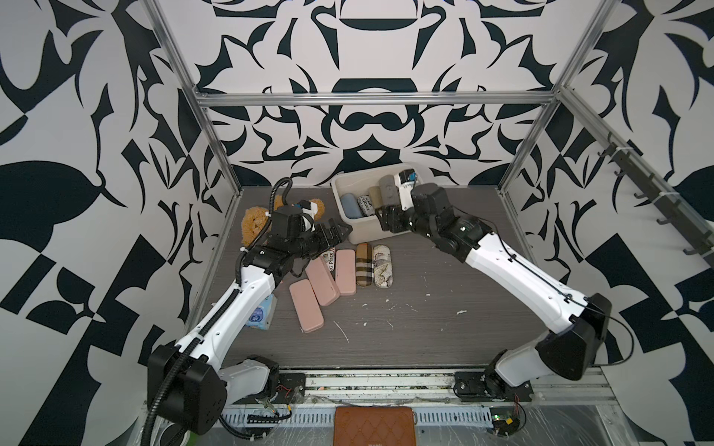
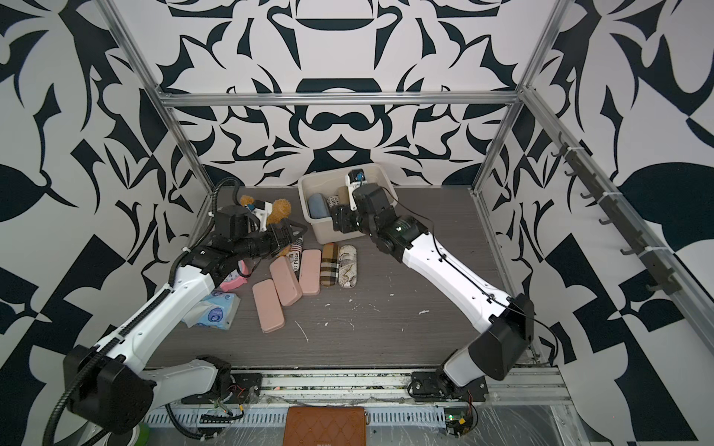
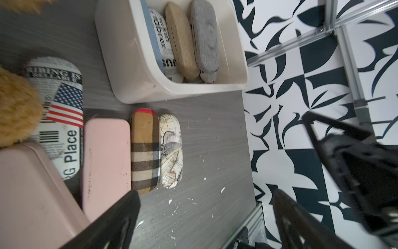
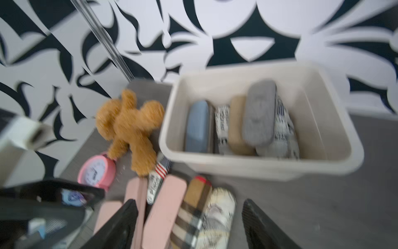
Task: Put the glasses cases into the storage boxes
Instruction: Pick up the glasses case at the center of the board.
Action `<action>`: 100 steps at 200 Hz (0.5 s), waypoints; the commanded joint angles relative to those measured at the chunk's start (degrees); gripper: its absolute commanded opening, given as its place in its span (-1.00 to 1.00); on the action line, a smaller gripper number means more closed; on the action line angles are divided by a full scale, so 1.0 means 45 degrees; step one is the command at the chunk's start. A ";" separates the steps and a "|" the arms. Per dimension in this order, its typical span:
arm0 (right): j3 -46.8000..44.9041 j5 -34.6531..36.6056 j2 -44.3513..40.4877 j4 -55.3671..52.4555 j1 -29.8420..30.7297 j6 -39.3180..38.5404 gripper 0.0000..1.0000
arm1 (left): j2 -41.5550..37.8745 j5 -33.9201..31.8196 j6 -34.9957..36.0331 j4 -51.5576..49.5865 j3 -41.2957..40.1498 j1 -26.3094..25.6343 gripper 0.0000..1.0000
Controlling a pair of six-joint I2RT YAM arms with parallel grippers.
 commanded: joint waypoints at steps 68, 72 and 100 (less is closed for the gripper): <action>-0.2899 -0.1179 0.3474 0.0925 0.0302 0.1898 0.58 | -0.0071 0.0737 0.0069 -0.0049 0.0287 -0.0194 0.98; -0.2815 -0.1153 0.3600 0.0985 0.0302 0.1816 0.59 | -0.0053 0.0747 0.0077 -0.0049 0.0288 -0.0196 0.98; -0.2142 -0.0952 0.4347 0.1190 0.0283 0.1684 0.59 | -0.0017 0.0901 0.0066 -0.0079 0.0396 -0.0214 0.98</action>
